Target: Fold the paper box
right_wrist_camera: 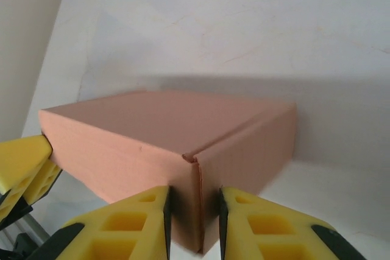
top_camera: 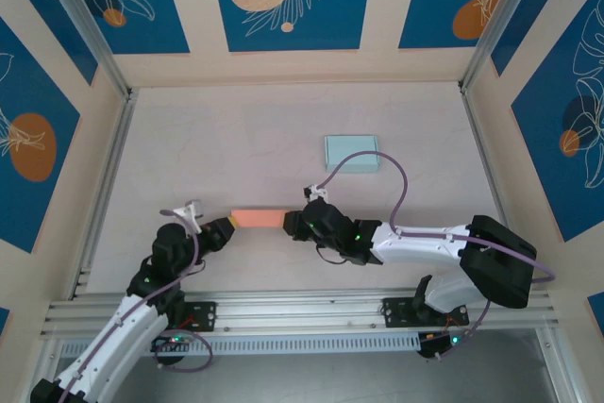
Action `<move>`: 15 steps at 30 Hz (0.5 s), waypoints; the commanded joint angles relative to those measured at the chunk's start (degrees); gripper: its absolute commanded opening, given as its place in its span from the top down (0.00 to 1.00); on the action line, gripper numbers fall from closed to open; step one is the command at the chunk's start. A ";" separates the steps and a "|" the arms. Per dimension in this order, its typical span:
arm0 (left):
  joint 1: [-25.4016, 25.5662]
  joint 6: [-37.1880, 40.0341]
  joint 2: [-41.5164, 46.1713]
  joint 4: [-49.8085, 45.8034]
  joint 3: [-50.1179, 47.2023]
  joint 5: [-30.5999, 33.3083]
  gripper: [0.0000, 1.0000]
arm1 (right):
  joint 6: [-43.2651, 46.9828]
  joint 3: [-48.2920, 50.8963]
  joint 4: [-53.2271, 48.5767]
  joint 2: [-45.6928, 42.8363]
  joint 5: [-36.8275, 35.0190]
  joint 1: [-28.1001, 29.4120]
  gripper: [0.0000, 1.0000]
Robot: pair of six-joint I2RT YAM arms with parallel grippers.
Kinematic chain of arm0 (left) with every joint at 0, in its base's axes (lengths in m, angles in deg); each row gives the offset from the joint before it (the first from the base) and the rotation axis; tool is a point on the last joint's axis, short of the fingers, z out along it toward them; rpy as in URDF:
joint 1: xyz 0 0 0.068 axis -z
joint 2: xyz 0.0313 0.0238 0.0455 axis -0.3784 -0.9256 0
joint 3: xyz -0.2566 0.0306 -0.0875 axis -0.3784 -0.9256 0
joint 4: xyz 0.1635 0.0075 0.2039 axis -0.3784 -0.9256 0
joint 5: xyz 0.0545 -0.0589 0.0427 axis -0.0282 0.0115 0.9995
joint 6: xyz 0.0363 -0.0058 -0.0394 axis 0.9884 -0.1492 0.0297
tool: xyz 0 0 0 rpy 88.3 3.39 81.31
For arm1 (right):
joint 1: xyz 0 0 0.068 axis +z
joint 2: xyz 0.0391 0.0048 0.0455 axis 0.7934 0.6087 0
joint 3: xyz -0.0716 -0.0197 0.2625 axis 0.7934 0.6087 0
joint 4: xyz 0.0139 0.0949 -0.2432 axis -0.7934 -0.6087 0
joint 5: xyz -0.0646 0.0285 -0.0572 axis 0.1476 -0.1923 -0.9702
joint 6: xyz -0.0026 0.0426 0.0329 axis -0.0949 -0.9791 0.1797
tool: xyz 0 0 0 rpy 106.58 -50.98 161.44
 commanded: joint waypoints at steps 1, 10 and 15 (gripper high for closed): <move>0.28 -1.09 -5.73 -6.02 -2.13 -1.05 0.75 | -2.12 2.62 -10.44 1.97 -3.29 0.06 0.74; 0.43 0.10 -10.74 -3.04 -0.21 0.81 0.75 | -2.94 2.18 -13.01 0.80 -4.48 0.55 0.74; 0.46 4.14 -18.43 -1.98 3.78 1.08 0.74 | -0.59 -4.90 -18.51 3.22 -3.44 1.21 0.74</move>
